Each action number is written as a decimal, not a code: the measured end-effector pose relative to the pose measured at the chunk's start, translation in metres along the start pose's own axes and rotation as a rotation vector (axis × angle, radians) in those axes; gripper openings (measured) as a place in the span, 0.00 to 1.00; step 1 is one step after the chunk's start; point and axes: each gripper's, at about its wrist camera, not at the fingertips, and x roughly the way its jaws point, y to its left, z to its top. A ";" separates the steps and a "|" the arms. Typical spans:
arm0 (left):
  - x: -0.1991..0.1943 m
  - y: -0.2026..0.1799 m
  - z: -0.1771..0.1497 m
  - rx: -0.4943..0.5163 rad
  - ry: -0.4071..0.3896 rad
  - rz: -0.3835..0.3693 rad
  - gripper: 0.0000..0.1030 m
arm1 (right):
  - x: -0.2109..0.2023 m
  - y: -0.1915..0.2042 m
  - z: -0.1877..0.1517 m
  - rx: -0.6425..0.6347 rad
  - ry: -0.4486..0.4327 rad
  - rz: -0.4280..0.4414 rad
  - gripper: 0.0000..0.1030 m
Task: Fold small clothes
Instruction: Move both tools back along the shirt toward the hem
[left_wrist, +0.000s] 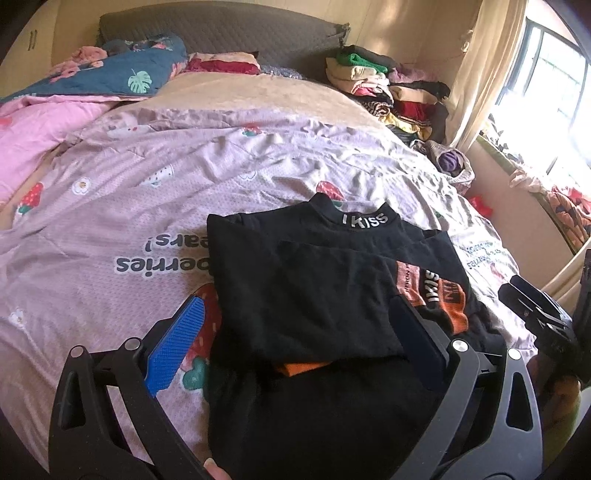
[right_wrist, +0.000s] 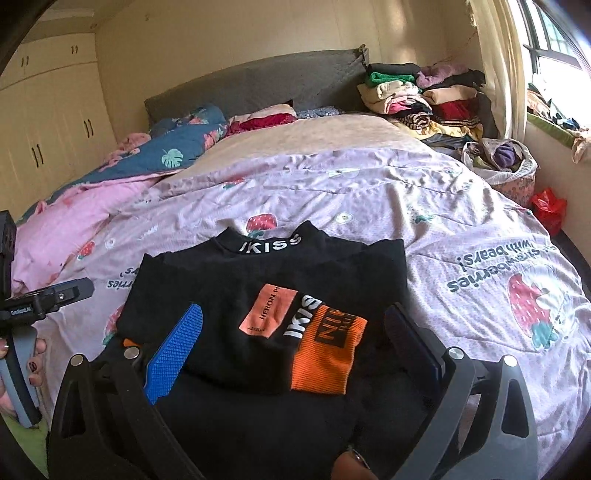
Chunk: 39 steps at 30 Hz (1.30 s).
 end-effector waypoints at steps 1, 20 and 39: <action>-0.003 -0.001 0.000 -0.006 -0.006 0.000 0.91 | -0.002 -0.001 0.000 0.004 -0.002 0.003 0.96; -0.036 0.007 -0.040 -0.076 -0.028 0.004 0.91 | -0.044 -0.016 -0.013 0.026 -0.047 -0.008 0.96; -0.059 0.010 -0.075 -0.089 -0.008 0.032 0.91 | -0.074 -0.026 -0.035 0.012 -0.029 -0.037 0.96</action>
